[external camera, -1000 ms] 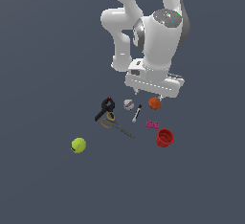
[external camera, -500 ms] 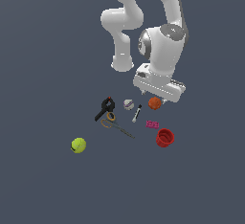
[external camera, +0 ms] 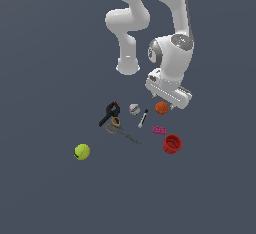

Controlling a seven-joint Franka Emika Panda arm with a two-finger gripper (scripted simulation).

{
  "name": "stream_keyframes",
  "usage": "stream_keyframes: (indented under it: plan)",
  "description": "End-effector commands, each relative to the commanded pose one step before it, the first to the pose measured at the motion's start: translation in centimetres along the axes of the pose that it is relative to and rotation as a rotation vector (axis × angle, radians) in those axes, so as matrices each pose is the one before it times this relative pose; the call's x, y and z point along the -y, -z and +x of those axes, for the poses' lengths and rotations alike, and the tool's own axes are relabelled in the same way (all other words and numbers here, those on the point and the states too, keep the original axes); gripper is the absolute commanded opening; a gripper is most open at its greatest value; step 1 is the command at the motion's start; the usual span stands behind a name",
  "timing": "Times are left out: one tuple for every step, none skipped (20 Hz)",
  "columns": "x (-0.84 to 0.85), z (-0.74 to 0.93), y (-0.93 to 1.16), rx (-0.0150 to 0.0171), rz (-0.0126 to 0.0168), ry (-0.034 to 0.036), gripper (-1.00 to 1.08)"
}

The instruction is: Pick up a designated object from a clutter of objects.

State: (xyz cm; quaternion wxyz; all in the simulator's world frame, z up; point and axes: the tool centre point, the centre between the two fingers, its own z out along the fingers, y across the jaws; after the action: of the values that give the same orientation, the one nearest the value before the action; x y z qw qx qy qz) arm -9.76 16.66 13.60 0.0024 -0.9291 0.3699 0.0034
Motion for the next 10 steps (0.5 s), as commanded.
stream_keyframes:
  plan:
    - [-0.185,-0.985,-0.894,-0.00108,0.00003,-0.05046,1.00]
    - [-0.102,-0.359,-0.327,-0.00050,-0.00013,-0.01855,1.00]
    - [-0.108,-0.335,-0.306,-0.00053,-0.00012,-0.01754,1.00]
    - [-0.113,-0.312,-0.285,-0.00054,-0.00011,-0.01656,1.00]
    - [-0.115,-0.289,-0.265,-0.00055,-0.00010,-0.01555,1.00]
    - [-0.116,-0.267,-0.246,-0.00055,-0.00009,-0.01456,1.00]
    - [-0.115,-0.245,-0.227,-0.00054,-0.00008,-0.01356,1.00]
    - [-0.112,-0.224,-0.208,-0.00053,-0.00007,-0.01255,1.00]
    - [-0.108,-0.204,-0.190,-0.00051,-0.00005,-0.01154,1.00]
    - [-0.103,-0.183,-0.172,-0.00048,-0.00004,-0.01055,1.00]
